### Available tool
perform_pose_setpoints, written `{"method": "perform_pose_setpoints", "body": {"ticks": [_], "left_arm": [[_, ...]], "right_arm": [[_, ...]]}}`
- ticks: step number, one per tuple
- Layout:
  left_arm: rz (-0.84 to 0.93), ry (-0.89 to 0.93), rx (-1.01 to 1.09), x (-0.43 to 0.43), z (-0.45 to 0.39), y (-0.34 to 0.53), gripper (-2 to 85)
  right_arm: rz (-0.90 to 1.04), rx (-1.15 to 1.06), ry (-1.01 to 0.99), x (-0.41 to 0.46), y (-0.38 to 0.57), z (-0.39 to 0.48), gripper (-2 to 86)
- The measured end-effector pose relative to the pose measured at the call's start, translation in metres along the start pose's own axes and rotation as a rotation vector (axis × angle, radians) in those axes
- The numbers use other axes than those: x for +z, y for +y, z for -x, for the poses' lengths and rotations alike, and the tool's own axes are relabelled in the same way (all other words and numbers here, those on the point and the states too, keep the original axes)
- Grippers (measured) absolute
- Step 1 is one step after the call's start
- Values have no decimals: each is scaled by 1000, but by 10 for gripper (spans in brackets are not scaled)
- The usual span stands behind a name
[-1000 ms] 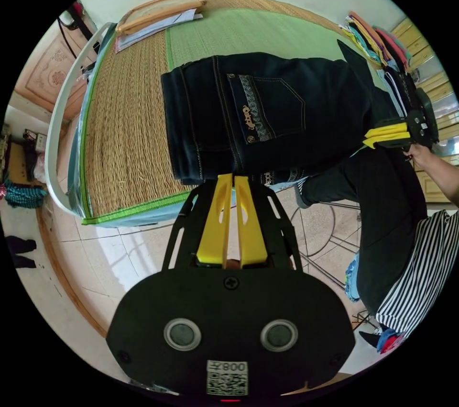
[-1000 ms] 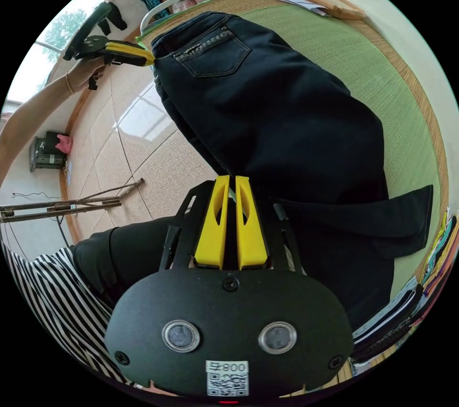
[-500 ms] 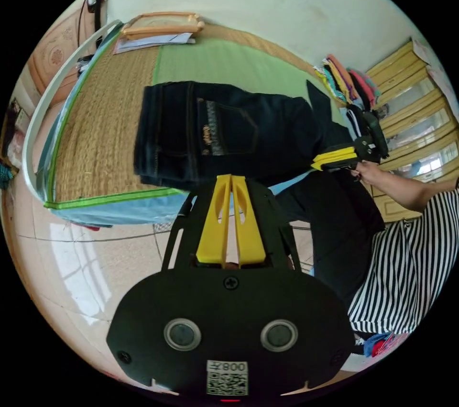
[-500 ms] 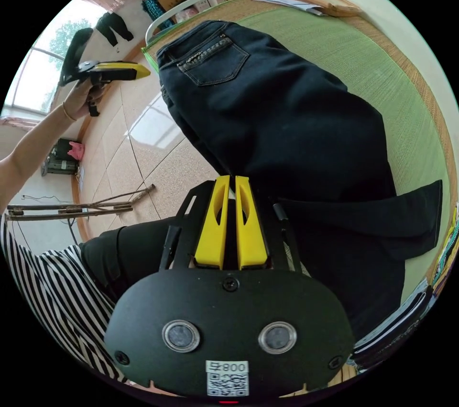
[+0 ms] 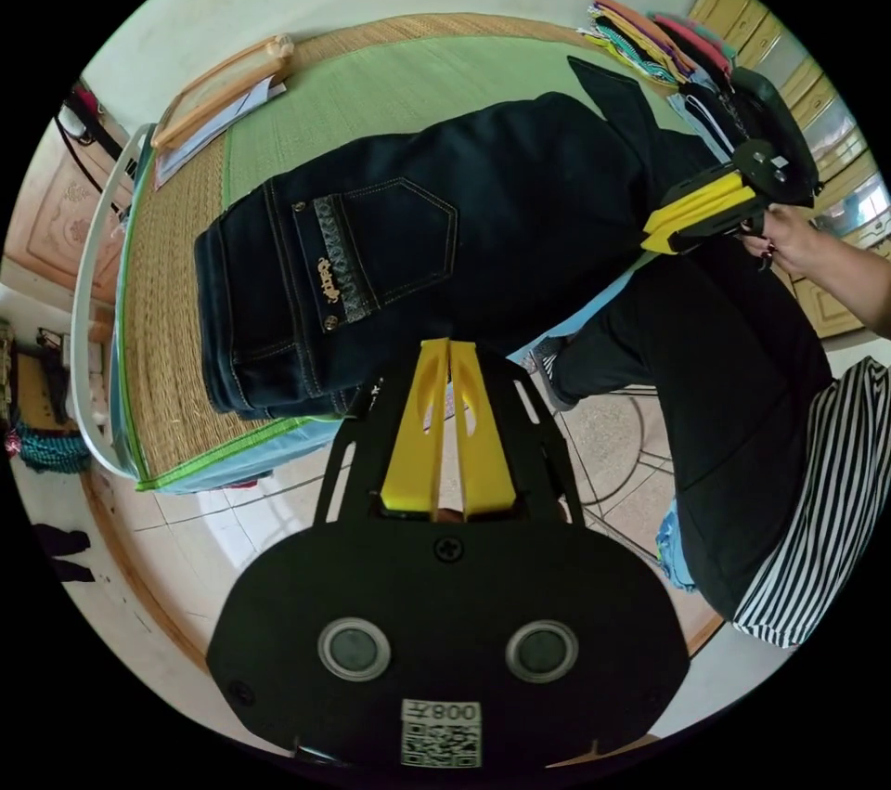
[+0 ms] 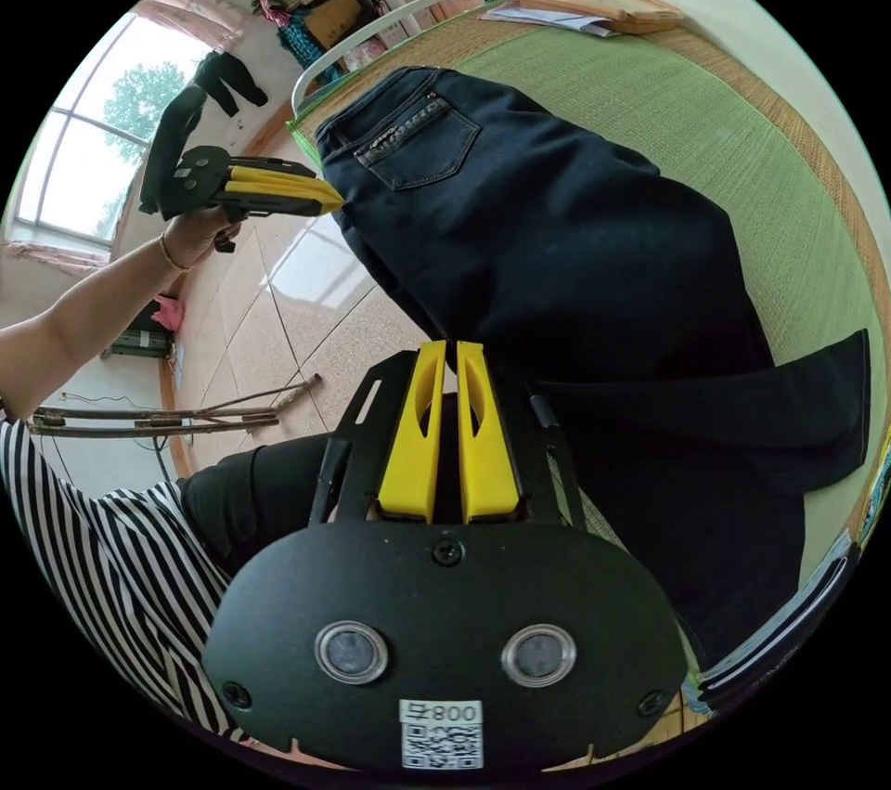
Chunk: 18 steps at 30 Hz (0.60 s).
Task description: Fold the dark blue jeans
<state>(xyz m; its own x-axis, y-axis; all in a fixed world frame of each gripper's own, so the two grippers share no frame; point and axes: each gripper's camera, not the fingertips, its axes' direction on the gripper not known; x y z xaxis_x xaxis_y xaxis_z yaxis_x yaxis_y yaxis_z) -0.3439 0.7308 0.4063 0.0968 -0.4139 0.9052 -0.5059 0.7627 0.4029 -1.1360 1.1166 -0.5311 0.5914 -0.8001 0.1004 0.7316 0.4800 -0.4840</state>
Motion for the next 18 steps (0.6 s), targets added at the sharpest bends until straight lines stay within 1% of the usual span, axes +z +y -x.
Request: {"method": "perform_pose_setpoints", "body": {"ticks": [4, 6, 8, 10, 14, 18], "left_arm": [[-21, -39, 77, -9, -23, -18, 49], [0, -53, 117, -9, -33, -28, 53], [49, -135, 165, -5, -48, -43, 35], [59, -158, 177, -8, -54, -51, 24], [-11, -158, 166, -35, -64, -64, 12], [42, -151, 192, -31, -75, -77, 10]], "right_arm": [[-13, 12, -18, 11, 0, -16, 21], [-21, 15, -29, 14, 0, -24, 21], [-32, 14, -38, 19, 0, -33, 22], [-40, 13, -48, 21, -1, -40, 22], [-75, -12, -56, 23, 3, -53, 22], [-27, -4, -50, 54, 1, -69, 23]]}}
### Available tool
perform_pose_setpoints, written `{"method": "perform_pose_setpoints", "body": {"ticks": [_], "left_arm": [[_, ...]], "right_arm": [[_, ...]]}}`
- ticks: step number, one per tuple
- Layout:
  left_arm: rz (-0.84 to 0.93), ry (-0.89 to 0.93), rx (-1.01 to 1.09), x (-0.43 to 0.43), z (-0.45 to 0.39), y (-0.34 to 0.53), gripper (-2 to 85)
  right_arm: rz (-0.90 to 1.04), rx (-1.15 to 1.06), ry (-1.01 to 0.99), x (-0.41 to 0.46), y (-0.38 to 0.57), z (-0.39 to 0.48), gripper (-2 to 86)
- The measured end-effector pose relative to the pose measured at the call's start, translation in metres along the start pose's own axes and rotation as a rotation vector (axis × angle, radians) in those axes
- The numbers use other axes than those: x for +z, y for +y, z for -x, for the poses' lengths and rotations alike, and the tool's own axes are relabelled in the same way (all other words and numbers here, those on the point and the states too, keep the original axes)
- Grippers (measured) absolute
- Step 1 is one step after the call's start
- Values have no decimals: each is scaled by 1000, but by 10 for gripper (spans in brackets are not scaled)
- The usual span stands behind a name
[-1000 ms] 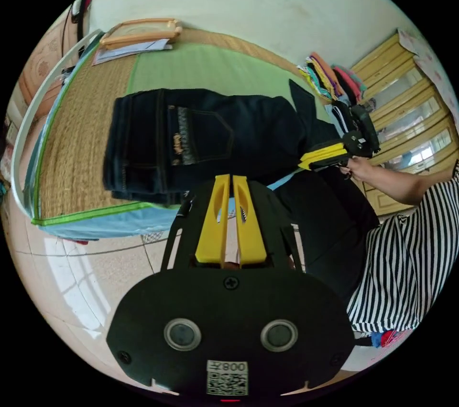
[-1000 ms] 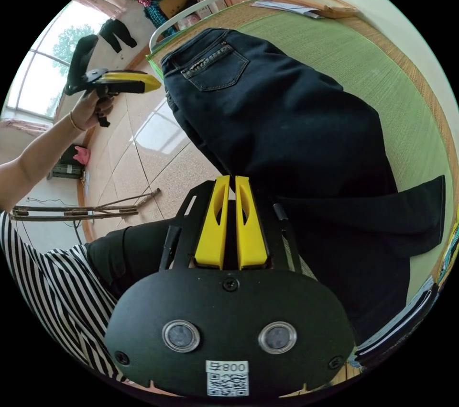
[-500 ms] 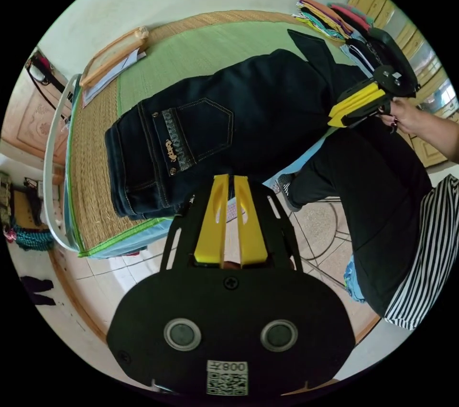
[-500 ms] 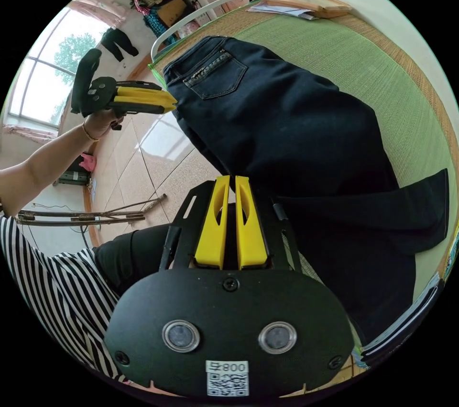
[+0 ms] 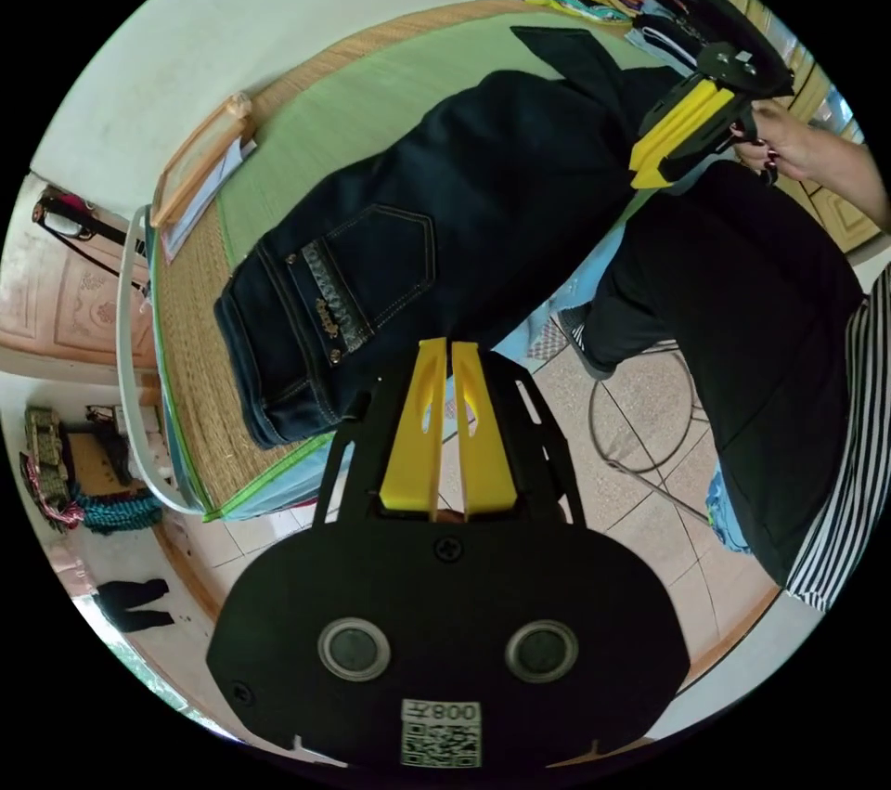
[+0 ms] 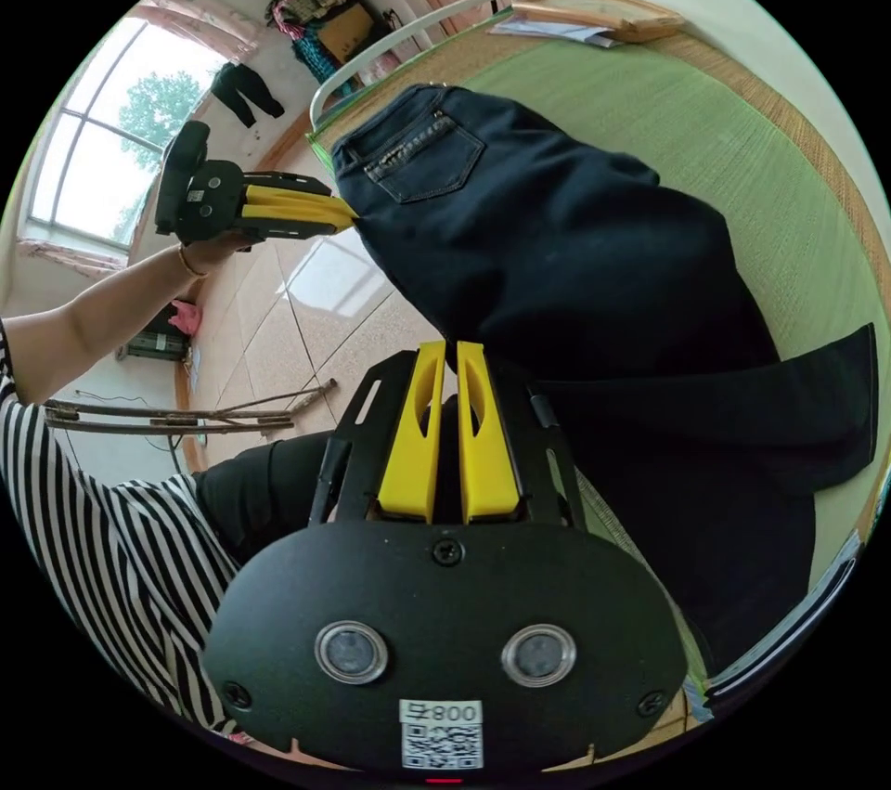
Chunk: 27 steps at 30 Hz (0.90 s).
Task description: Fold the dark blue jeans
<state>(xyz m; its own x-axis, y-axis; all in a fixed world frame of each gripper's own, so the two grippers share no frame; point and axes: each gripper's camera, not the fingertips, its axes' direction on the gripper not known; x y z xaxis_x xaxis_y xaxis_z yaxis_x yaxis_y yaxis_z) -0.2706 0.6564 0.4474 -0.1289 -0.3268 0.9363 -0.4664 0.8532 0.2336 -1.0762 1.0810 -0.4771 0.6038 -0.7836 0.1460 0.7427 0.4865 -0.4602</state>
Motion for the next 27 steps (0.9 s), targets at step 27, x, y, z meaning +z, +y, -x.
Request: {"method": "perform_pose_setpoints", "body": {"ticks": [27], "left_arm": [[-265, 586, -41, -76, -12, -198, 57]], "right_arm": [[-155, 550, 28, 58, 53, -298, 3]]}}
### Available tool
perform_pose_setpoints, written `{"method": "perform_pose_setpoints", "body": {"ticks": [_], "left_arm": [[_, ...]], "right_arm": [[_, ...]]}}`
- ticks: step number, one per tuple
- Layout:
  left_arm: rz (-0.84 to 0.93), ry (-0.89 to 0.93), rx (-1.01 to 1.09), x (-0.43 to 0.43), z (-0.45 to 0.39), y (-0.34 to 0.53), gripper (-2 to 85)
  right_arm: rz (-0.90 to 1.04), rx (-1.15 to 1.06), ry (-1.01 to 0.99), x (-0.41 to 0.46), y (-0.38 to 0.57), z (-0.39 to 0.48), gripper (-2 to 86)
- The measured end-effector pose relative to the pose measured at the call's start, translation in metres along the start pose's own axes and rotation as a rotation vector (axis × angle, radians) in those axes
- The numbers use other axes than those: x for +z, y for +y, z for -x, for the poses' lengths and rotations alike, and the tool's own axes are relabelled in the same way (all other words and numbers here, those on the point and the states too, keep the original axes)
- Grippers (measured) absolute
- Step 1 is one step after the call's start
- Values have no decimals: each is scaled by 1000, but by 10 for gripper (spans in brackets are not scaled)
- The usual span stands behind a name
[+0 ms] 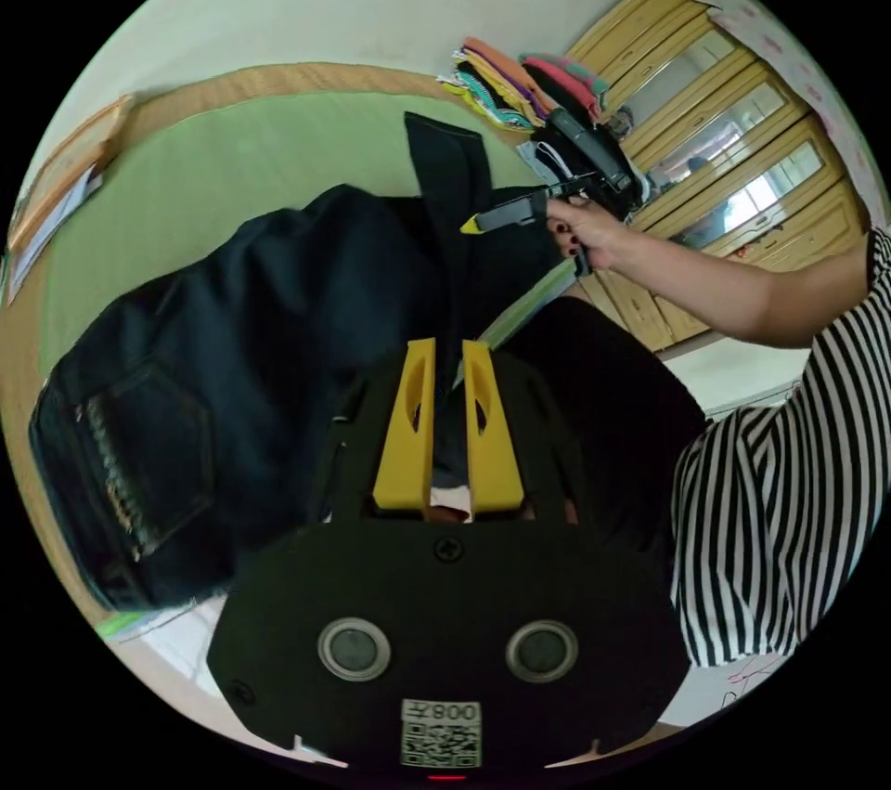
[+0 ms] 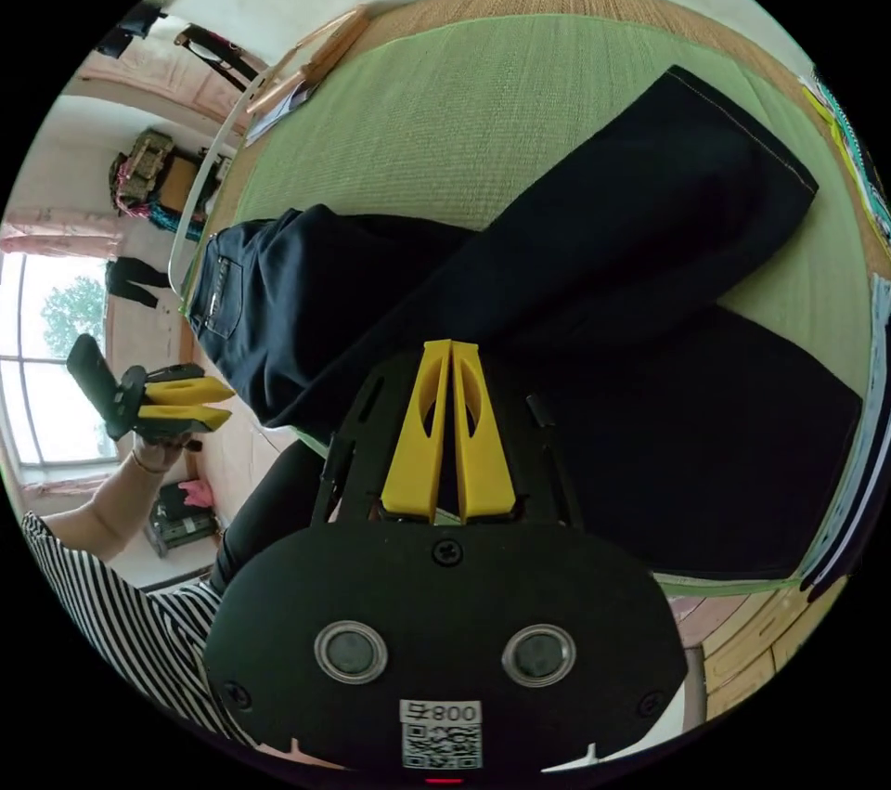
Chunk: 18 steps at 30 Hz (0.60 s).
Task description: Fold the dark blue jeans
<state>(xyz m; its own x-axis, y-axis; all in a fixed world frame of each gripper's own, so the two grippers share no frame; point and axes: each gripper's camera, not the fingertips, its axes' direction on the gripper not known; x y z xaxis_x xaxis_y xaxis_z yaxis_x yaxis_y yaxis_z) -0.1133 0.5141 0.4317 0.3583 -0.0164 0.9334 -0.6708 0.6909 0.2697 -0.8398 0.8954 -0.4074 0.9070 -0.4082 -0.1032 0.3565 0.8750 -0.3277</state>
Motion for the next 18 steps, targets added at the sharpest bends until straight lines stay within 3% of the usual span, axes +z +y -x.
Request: {"method": "perform_pose_setpoints", "body": {"ticks": [10, 18], "left_arm": [[108, 59, -70, 43, 2, -124, 76], [133, 90, -126, 39, -7, -164, 76]], "right_arm": [[-148, 48, 59, -4, -66, -59, 55], [-39, 81, 267, 55, -163, -76, 85]]}}
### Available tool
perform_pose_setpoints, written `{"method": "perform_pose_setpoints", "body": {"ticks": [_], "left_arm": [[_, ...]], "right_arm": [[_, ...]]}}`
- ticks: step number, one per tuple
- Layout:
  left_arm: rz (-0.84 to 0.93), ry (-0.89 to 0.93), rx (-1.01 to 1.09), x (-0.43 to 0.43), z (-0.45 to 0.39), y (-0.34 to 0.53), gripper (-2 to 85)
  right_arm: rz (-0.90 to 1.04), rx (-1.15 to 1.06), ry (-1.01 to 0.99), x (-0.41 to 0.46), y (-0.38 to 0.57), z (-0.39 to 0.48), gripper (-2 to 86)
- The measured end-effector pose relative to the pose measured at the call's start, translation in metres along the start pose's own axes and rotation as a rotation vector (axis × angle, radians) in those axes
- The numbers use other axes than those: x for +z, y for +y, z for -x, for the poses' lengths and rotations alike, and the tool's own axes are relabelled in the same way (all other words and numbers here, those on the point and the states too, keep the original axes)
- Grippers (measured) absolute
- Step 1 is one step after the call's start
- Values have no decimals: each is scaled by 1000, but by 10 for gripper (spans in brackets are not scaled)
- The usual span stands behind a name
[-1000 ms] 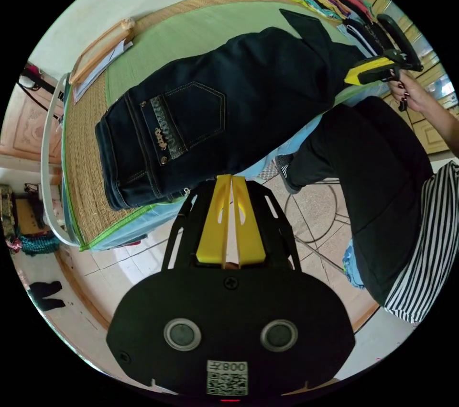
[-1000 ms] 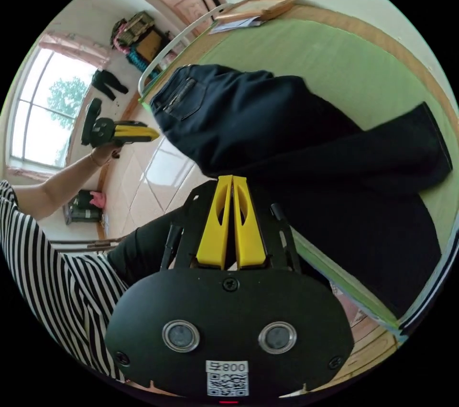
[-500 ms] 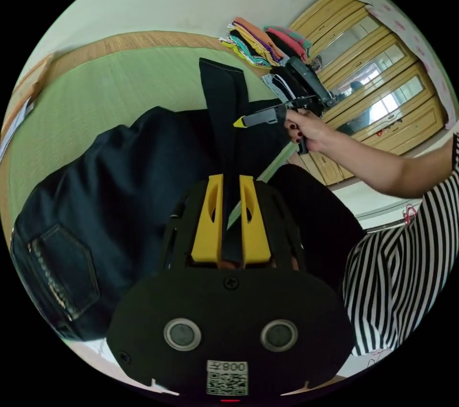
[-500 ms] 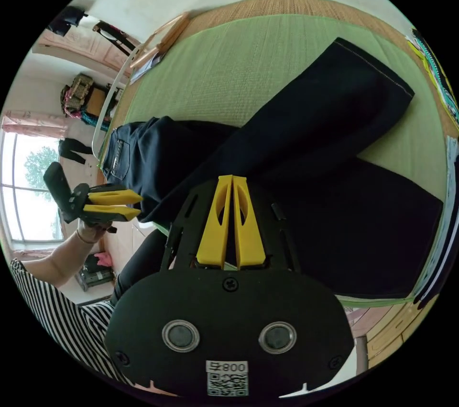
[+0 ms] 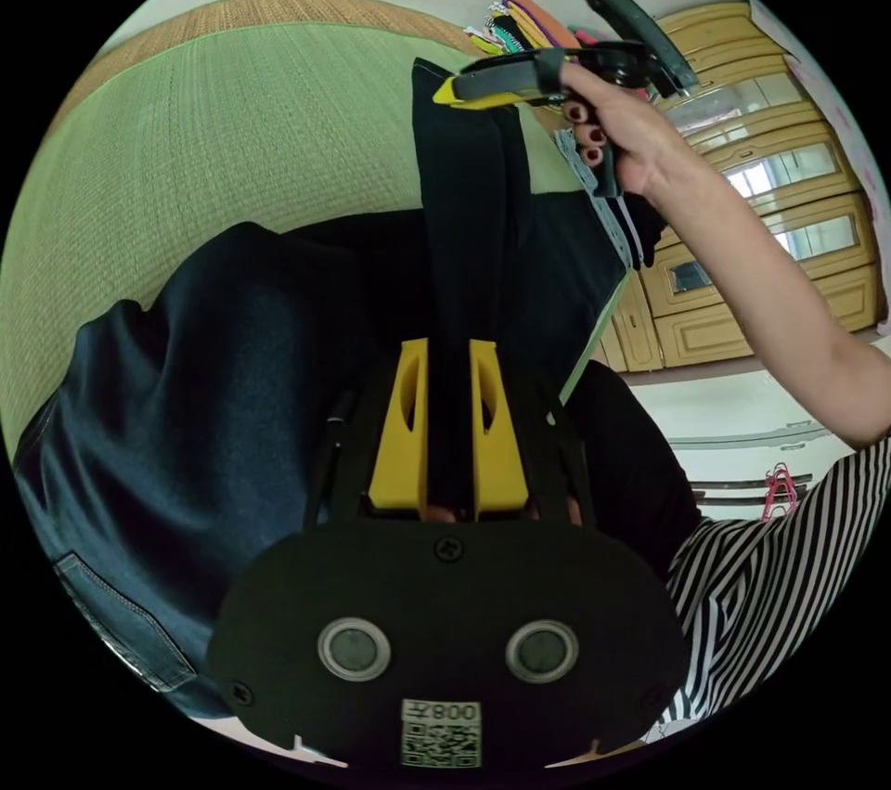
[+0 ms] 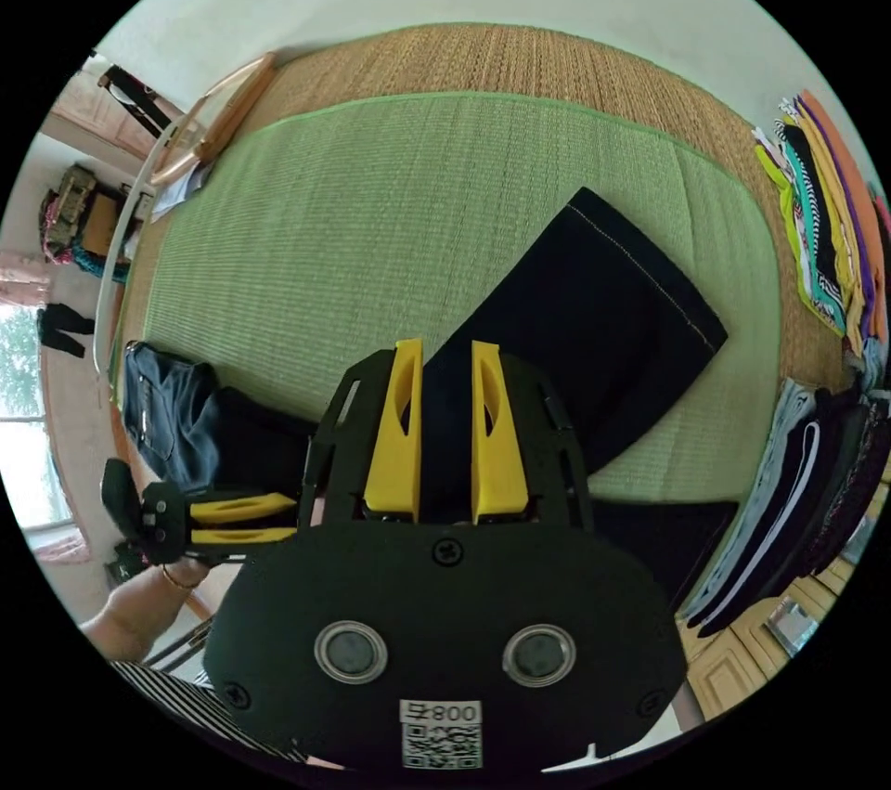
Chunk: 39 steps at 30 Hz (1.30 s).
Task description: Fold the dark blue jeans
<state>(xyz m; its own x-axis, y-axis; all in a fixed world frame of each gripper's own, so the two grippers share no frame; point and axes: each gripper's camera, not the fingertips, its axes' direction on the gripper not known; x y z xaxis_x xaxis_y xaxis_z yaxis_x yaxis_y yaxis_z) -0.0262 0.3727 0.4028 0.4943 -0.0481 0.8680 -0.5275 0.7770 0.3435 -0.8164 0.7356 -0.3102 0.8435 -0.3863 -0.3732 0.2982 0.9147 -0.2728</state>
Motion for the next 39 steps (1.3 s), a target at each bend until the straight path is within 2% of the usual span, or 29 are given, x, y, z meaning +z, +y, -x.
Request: {"method": "perform_pose_setpoints", "body": {"ticks": [5, 14, 18, 21, 27, 31, 34, 39], "left_arm": [[-3, 18, -11, -11, -17, -18, 73], [-6, 54, -27, -32, -51, -39, 46], [-16, 79, -24, -45, -72, -44, 35], [-38, 76, 2, -58, -95, -48, 31], [-74, 35, 125, -90, -156, -57, 27], [-32, -52, 235, -102, -204, -60, 28], [27, -138, 310, -100, -237, -59, 30], [130, -232, 361, -86, -277, -59, 37]], "right_arm": [[128, 45, 53, 65, -29, 0, 76], [114, 10, 139, 124, -18, 2, 26], [136, 8, 73, 143, -6, -12, 9], [80, 10, -8, 140, 13, -29, 4], [-131, -8, -138, 102, 94, -75, 1], [-232, 10, -185, 97, 186, -112, 1], [-292, 65, -271, 114, 256, -139, 1], [-262, 185, -276, 186, 347, -170, 1]]}}
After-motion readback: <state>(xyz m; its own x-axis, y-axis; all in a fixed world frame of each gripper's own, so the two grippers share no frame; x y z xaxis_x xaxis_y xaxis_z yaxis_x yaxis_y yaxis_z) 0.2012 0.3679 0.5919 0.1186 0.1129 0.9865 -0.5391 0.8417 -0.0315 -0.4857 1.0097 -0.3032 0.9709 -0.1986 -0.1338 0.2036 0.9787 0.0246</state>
